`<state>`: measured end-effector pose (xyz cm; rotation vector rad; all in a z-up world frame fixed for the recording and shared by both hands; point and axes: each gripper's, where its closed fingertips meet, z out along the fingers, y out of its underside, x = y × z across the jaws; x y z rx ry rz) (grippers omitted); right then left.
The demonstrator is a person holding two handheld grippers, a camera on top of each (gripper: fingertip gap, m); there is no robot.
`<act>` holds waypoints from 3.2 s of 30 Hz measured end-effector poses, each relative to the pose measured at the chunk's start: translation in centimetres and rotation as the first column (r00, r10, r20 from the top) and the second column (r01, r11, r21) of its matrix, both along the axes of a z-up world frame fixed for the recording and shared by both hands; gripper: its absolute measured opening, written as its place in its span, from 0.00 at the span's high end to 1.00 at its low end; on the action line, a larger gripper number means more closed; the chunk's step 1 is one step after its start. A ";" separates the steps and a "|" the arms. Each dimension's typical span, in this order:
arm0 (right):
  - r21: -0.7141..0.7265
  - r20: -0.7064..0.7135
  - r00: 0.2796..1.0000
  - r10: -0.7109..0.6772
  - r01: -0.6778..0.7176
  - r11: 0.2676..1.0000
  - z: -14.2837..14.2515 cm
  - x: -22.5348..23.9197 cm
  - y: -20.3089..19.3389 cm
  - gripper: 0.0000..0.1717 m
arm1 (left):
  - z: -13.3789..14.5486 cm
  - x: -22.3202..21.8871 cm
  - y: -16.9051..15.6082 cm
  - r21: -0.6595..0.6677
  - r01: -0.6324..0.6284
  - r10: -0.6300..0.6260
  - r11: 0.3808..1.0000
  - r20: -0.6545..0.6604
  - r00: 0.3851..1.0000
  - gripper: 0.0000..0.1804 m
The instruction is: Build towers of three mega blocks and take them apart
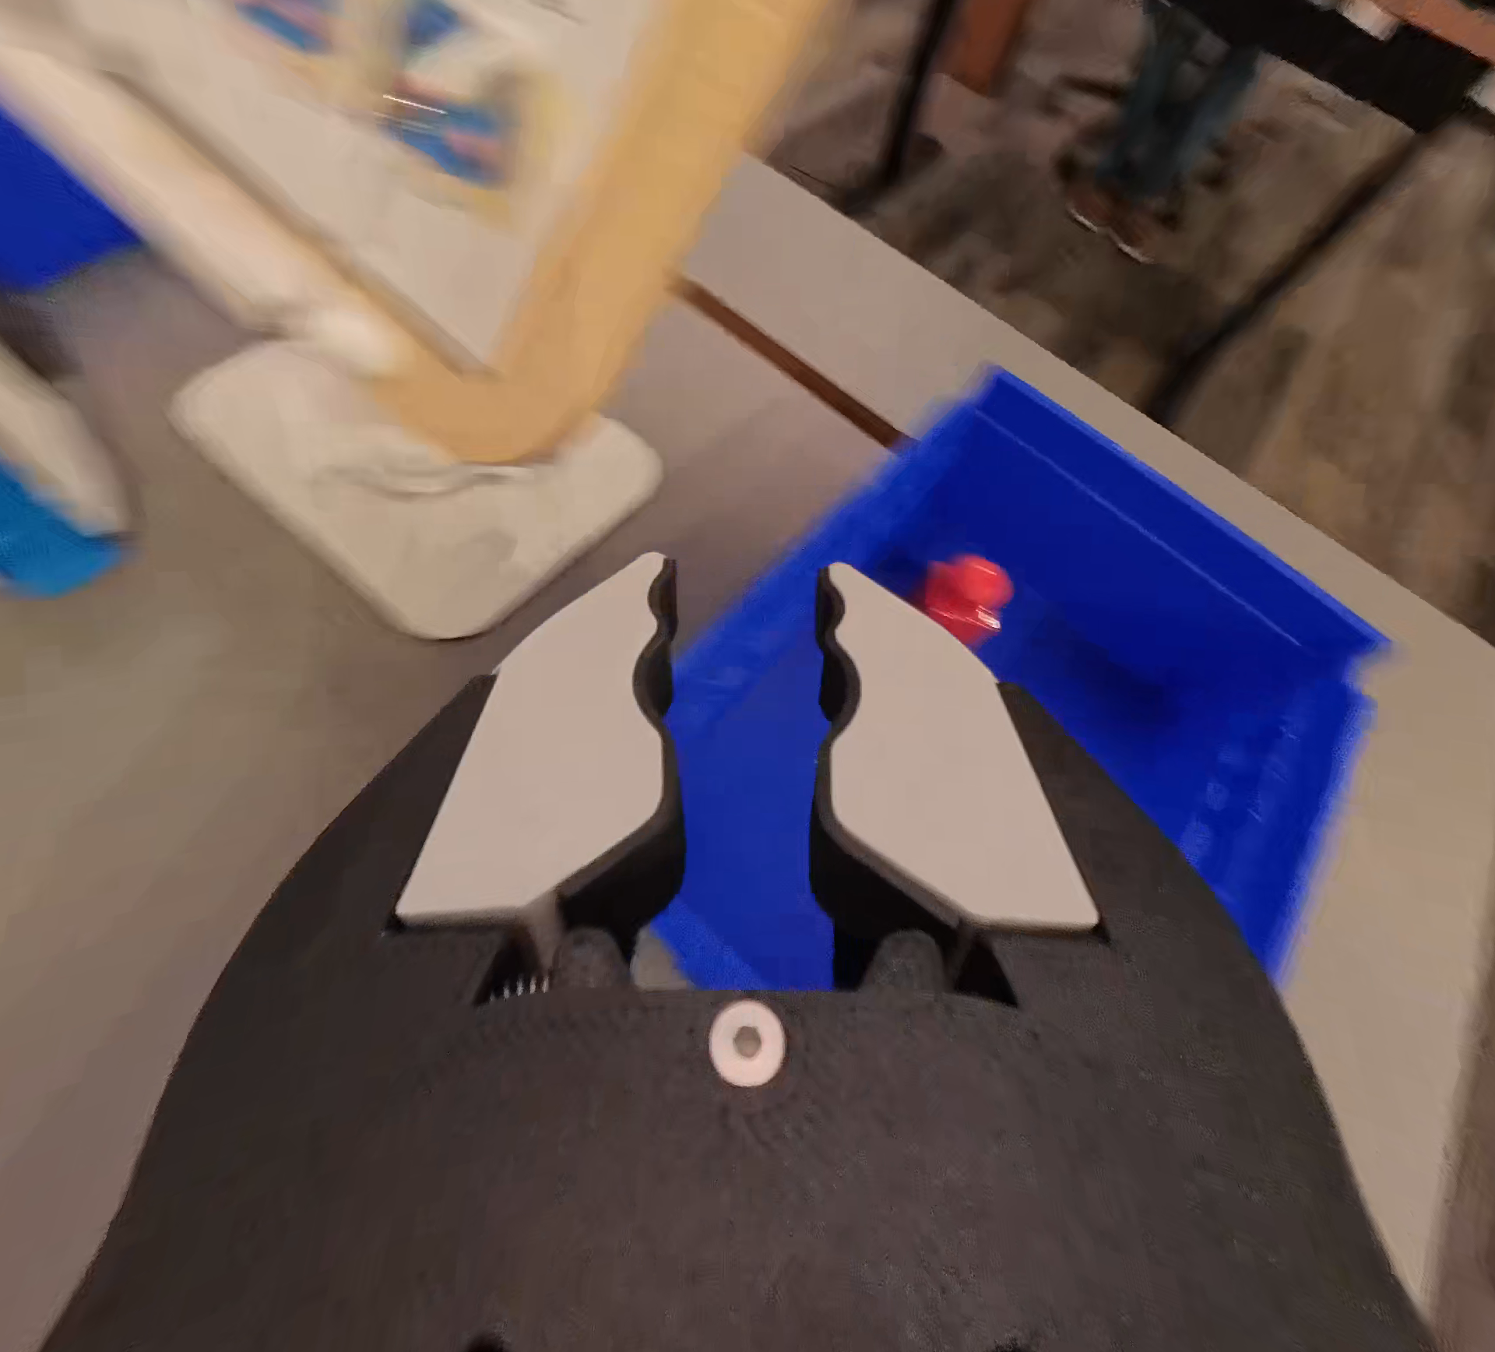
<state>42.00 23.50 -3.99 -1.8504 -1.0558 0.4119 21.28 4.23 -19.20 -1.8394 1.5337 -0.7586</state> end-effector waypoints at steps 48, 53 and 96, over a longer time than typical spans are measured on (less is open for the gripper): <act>-0.018 -0.176 0.663 0.728 -0.741 0.671 -7.4 -21.2 -21.1 0.76 | 3.0 2.0 -2.2 -0.040 0.072 -0.067 0.997 0.110 0.992 0.77; -0.042 -0.129 0.684 0.718 -0.727 0.686 -8.6 -21.0 -20.7 0.79 | 2.1 1.8 -1.9 -0.027 0.055 -0.053 0.998 0.058 0.997 0.77; -0.298 0.424 0.810 -0.406 0.548 0.781 -17.1 7.5 17.4 0.79 | 0.8 0.8 -0.6 -0.041 -0.001 0.001 0.999 0.014 1.000 0.77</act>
